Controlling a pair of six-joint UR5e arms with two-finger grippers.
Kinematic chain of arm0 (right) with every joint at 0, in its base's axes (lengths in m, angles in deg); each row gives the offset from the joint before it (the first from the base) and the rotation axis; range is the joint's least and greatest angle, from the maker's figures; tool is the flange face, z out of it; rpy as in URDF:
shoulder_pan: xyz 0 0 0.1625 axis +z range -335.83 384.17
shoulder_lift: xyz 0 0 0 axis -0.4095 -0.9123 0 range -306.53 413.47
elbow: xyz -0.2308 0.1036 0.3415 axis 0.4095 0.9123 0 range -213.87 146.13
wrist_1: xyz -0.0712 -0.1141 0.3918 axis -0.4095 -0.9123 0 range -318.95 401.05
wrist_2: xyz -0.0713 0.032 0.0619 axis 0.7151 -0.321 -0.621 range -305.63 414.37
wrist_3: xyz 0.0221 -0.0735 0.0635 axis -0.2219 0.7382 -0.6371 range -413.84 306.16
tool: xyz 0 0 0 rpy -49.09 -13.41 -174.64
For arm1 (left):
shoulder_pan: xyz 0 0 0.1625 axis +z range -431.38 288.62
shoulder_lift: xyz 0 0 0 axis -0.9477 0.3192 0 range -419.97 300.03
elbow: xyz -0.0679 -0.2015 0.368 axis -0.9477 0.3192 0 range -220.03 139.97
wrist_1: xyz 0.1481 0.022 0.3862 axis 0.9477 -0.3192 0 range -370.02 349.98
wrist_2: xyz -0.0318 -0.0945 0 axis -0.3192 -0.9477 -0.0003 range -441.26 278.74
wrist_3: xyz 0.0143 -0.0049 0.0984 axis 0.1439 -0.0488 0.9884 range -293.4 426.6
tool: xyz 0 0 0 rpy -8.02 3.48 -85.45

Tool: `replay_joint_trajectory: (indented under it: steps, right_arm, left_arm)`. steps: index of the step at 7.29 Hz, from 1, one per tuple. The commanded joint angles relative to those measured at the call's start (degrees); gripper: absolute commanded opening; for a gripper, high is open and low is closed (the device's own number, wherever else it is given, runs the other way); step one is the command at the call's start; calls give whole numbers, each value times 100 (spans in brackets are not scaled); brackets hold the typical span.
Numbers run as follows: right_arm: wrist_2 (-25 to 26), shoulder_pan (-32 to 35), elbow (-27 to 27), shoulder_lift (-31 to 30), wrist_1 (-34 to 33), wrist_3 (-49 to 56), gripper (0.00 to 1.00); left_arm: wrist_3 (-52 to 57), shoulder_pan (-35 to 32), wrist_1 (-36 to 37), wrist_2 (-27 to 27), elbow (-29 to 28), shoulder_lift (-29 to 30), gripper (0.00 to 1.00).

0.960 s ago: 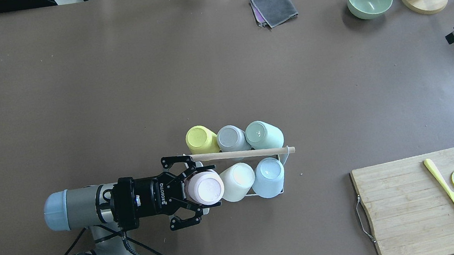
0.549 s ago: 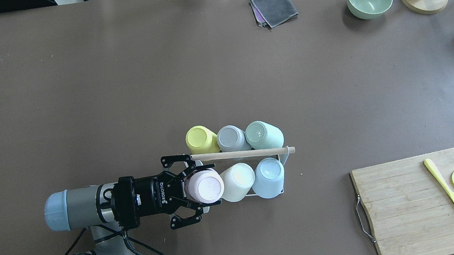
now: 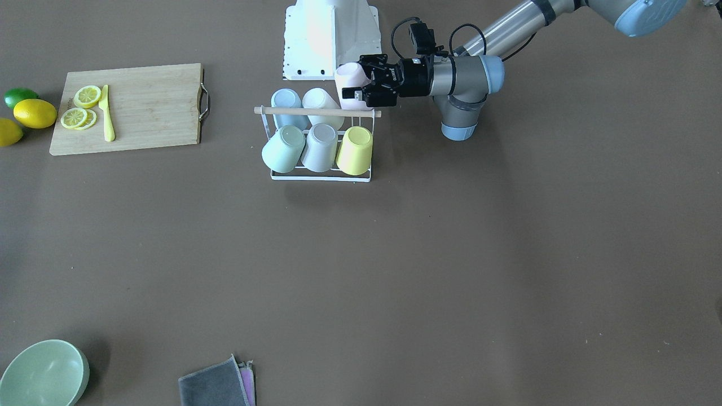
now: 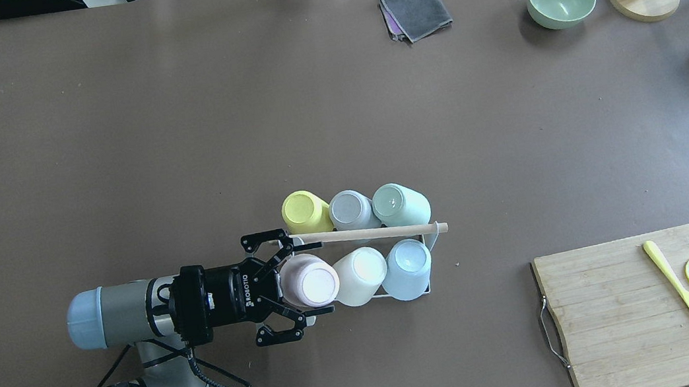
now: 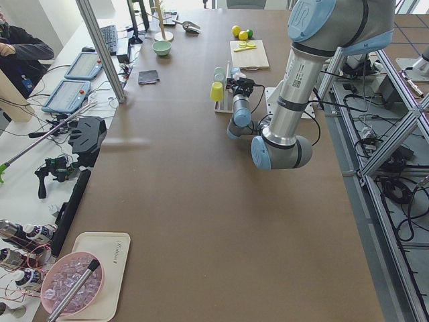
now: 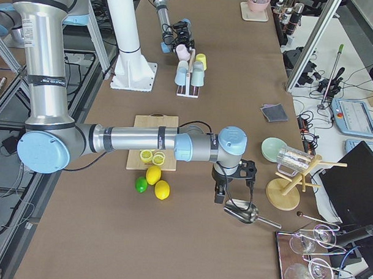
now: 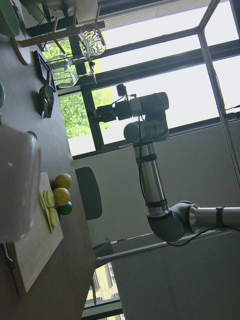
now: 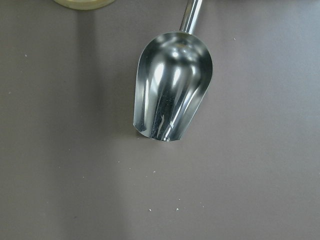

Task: Place cup on cup holder

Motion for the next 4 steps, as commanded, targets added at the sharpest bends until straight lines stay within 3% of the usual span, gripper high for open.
replay_joint_trajectory:
  steps: [1, 4]
  right_arm:
    - [62, 27, -113, 8, -178, 19, 100]
    - [19, -69, -54, -45, -195, -60, 100]
  left_arm:
    - [-1, -15, 26, 7, 0, 8, 98]
    - [-323, -76, 26, 7, 52, 8, 98]
